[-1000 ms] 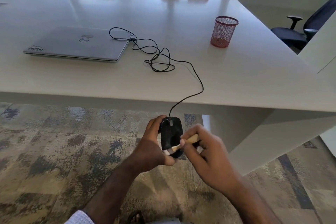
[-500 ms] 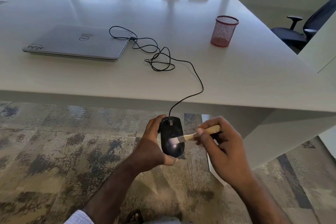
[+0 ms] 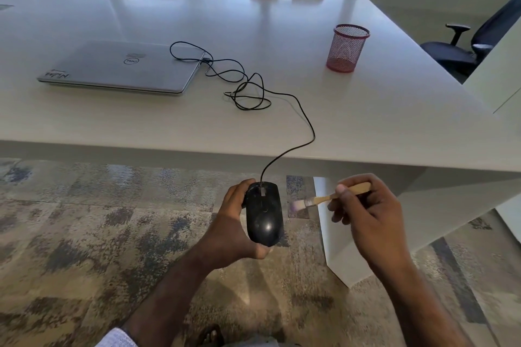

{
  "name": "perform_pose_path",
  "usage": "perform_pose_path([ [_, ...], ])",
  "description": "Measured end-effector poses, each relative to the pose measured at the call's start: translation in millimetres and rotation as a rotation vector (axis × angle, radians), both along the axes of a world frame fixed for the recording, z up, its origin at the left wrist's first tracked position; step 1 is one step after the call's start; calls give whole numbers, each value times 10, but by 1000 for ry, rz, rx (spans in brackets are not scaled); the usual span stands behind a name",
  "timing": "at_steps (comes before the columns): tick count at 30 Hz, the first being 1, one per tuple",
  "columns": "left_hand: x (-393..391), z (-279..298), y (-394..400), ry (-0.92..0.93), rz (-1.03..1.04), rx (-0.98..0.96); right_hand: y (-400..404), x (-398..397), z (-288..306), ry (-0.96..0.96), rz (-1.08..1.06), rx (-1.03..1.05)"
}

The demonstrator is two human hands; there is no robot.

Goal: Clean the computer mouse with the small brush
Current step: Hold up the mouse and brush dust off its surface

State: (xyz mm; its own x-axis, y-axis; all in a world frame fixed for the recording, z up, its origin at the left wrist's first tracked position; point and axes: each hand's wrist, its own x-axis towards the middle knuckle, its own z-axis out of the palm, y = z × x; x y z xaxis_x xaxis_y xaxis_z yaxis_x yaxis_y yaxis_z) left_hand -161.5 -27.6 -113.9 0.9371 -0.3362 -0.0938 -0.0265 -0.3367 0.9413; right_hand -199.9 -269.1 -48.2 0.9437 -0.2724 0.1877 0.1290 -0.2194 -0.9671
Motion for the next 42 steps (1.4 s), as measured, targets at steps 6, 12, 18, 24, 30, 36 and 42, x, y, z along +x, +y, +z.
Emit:
perform_pose_path([
  [6,-34,1,6,4,-50,11,169,31,-236,300,38,274],
  [12,-90,44,-43,34,-131,15,455,171,-337,439,46,470],
  [18,-108,94,-3,75,-164,-3,511,242,-330,421,141,629],
  [24,-108,107,48,115,-145,-26,536,265,-401,416,112,708],
  [30,-174,-5,64,110,-70,-27,596,258,-498,393,-5,750],
  [36,-369,-130,-127,10,210,17,723,200,-582,395,-120,859],
  [42,-364,-270,-253,-116,439,33,843,168,-609,391,-162,923],
])
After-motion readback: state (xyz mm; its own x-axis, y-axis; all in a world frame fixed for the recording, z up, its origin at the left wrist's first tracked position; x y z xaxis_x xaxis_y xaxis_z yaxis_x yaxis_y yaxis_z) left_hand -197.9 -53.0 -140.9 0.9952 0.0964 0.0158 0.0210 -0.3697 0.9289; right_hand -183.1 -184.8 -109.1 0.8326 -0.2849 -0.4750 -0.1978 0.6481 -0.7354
